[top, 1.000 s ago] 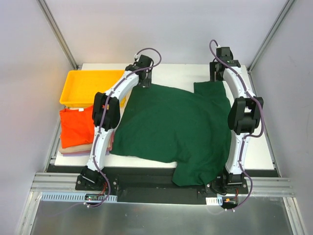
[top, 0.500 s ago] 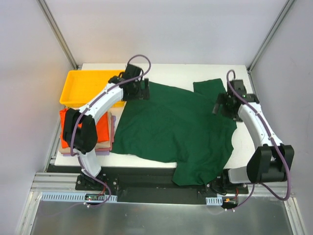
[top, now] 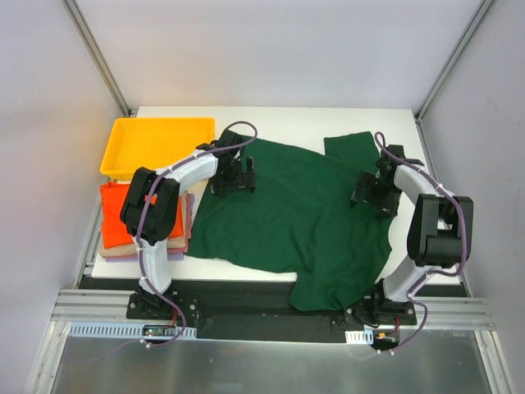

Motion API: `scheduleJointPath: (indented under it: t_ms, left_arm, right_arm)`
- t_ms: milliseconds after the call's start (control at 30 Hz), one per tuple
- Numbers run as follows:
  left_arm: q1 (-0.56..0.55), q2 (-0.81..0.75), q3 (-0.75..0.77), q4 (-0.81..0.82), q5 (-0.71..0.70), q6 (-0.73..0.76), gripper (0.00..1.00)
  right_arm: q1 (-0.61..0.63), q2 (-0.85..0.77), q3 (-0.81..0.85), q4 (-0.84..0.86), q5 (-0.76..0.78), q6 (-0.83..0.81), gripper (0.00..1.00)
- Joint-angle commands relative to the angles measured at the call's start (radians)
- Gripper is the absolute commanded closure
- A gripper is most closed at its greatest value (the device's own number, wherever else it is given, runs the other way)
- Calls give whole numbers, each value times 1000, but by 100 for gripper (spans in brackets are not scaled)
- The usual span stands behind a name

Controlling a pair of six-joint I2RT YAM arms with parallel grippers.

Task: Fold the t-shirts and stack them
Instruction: Flatten out the tshirt

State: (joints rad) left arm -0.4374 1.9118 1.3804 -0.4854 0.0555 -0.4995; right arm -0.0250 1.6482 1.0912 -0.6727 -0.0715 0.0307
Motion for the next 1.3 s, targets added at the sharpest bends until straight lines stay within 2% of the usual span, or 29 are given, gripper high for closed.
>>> scheduleJointPath:
  t_ms: [0,367,667,800,933,1033,1133,1267]
  left_arm:
    - [37,52,55,13,67,-21,1]
    - [114,271,264,1,202,-13,1]
    - [126,388,454,-28,270,-37,1]
    - [126,371,476,-33,224,-28,1]
    - [121,293,454,-44,204,-10,1]
    - [95,190,415,-65,98,35,1]
    - [71,57,332,-70,49,47,1]
    - [26,-109,176,-70,-20,21,1]
  right_arm:
    - [-55,109,99,10,-73,-52,4]
    - [-124,464,531,-117,-91,-126,4]
    - [-131,800,1125,-335,-90,-181,4]
    - [-131,886,1280,-338,-122,-181,4]
    - [-131,845,1302,-327,-105,-242,4]
    - [-122,733,1290,-361,-39,-325,4]
    - [-119,578,1169,-358,15,-324,4]
    - [-102,328,930,-323,27,-259,4]
